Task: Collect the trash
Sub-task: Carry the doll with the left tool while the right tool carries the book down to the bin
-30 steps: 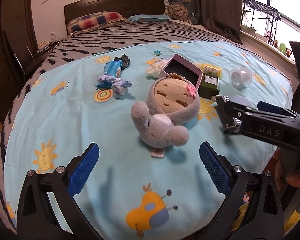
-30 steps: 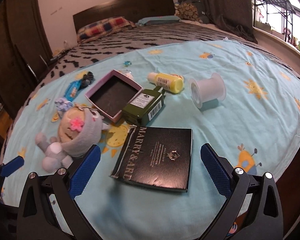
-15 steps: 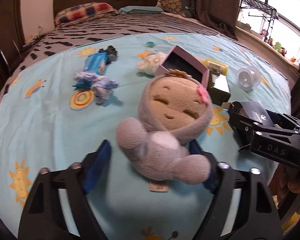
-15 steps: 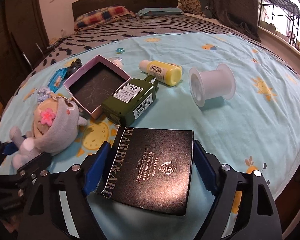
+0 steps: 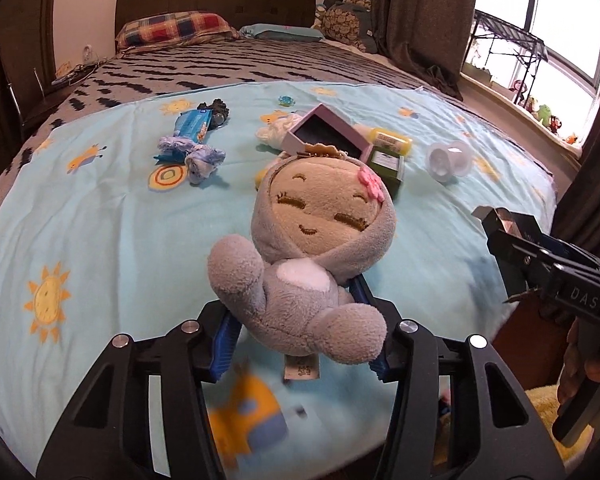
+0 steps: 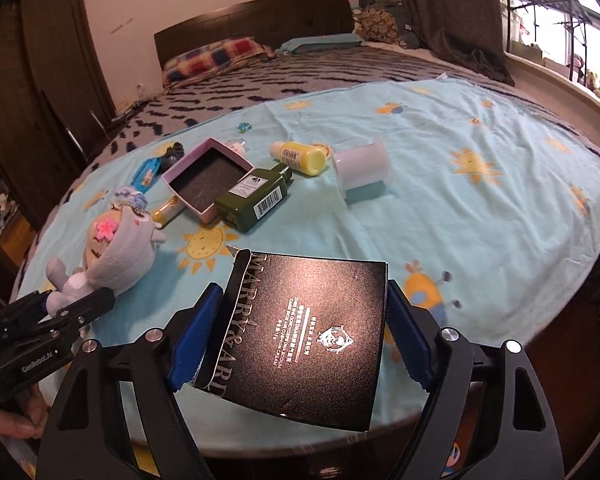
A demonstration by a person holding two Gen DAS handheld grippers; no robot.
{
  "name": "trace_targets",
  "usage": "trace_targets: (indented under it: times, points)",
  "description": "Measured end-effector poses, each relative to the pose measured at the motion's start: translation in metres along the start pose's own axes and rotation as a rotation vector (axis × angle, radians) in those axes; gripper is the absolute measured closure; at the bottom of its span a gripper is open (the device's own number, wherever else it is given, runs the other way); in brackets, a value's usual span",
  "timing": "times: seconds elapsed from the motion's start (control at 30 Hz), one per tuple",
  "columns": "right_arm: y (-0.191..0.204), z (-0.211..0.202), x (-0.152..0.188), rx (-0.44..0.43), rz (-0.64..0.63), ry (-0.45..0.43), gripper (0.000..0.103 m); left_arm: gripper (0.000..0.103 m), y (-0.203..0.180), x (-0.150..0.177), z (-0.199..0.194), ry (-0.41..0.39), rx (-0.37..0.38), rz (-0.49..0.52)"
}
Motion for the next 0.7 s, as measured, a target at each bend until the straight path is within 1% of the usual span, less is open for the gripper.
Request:
trace_targets:
  times: [0.2,0.33,0.47,0.63,0.7]
  points:
    - [-0.003,-0.055,0.014,0.003,-0.038,-0.026,0.022,0.054,-0.027,0.021,-0.054,-0.032,0.049,-0.002]
    - [-0.008,-0.079,0.032,0.019,-0.063,-0.017,0.022,0.054,-0.045,0.039,-0.078,-0.037,0.084,-0.002]
    - [-0.018,-0.088,0.057,0.047,-0.07,0.022,0.022,0.054,-0.061,0.067,-0.085,0.007,0.115,-0.025]
    - [-0.035,-0.082,0.087,0.061,-0.036,0.1,0.022,0.054,-0.07,0.1,-0.075,0.081,0.104,-0.026]
    - [-0.04,-0.078,0.099,0.064,-0.029,0.129,0.022,0.054,-0.073,0.118,-0.066,0.125,0.101,-0.033]
Point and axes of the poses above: each gripper's, at about its wrist camera, not at the fingertips, and z roughly the way its jaws point, y to its left, x to its underside, the point moved 2 cm from there along z, roughly the way its jaws point, and after that the axes turned 12 degrees about -y, right-handed, at the moved point
